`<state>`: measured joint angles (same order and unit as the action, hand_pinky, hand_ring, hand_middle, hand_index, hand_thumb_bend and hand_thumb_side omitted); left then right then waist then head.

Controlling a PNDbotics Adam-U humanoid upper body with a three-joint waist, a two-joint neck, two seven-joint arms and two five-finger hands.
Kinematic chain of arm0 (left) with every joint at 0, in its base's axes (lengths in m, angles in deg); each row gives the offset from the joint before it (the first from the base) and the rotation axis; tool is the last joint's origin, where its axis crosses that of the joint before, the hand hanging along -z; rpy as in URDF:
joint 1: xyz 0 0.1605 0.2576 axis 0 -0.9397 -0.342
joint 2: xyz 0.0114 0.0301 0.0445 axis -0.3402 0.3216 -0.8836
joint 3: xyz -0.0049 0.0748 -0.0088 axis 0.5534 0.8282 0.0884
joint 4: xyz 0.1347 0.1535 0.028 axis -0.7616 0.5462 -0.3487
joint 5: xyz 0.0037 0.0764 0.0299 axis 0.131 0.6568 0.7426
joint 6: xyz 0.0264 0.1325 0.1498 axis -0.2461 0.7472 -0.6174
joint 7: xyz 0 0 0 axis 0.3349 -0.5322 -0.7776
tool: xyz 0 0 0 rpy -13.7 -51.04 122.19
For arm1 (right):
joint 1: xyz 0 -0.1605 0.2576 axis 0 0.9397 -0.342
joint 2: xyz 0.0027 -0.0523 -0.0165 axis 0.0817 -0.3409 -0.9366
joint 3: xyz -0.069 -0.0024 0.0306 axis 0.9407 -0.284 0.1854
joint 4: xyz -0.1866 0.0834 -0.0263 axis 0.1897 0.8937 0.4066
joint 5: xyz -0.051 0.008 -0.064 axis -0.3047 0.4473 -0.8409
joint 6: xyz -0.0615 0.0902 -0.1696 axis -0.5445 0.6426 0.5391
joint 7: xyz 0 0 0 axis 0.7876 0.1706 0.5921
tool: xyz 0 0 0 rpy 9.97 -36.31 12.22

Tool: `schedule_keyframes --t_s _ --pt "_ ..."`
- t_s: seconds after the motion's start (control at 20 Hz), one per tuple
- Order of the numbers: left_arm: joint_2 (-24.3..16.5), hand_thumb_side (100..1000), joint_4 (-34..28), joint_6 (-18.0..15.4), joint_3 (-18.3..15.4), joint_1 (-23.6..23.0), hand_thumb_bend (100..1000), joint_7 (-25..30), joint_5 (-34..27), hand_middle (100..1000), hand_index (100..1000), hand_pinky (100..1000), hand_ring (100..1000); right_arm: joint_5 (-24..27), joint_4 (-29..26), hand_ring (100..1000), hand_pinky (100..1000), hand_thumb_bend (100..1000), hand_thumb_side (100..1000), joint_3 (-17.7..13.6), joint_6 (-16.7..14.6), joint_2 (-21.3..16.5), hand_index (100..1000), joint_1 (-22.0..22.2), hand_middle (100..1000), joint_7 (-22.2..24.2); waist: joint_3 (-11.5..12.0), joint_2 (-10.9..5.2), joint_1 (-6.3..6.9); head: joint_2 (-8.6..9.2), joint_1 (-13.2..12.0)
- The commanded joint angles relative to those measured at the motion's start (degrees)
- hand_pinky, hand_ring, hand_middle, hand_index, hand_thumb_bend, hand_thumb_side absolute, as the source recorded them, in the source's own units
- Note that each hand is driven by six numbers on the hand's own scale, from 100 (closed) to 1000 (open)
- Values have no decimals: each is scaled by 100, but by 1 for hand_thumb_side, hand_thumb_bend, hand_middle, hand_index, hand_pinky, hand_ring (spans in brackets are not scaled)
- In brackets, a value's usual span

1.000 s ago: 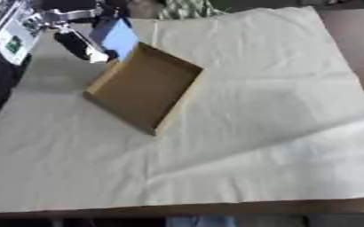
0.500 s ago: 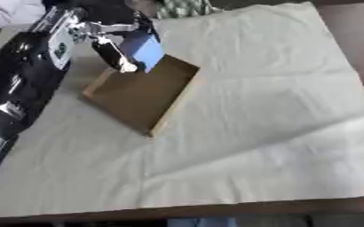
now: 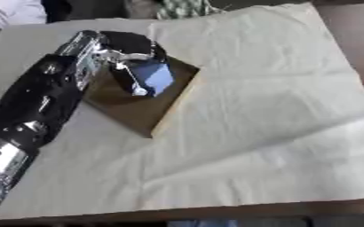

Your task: Pick up objects on the table and place them in the box.

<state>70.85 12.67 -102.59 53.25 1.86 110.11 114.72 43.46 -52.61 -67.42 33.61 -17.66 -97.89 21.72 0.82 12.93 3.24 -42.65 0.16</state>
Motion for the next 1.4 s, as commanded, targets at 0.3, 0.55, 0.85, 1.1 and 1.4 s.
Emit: schedule_keyframes --t_s 0.3,0.55,0.85,1.1,1.4 --pt "-9 310 -211 -489 -48 63 100 658 581 844 828 718 870 62 -83 731 685 100 585 -21 -34 -93 811 -41 609 39 17 -66 -58 34 -26" --pt "21 522 -476 -599 -26 19 100 542 848 867 869 863 950 75 -66 730 683 100 585 -18 -43 -93 811 -40 608 48 21 -62 -68 38 -4" --pt "36 833 -551 -798 -57 32 100 659 728 898 892 950 1000 86 -58 730 682 100 586 -16 -41 -90 811 -38 608 62 35 -74 -60 17 25" --pt "21 796 -738 -841 -50 40 118 764 716 924 893 1000 1000 90 -54 730 681 100 587 -17 -31 -84 811 -37 608 64 49 -92 -65 23 29" --pt "-28 527 -831 -817 15 39 300 698 904 952 884 1000 1000 102 -33 730 679 100 588 -23 -27 -74 811 -30 607 69 75 -94 -72 13 35"
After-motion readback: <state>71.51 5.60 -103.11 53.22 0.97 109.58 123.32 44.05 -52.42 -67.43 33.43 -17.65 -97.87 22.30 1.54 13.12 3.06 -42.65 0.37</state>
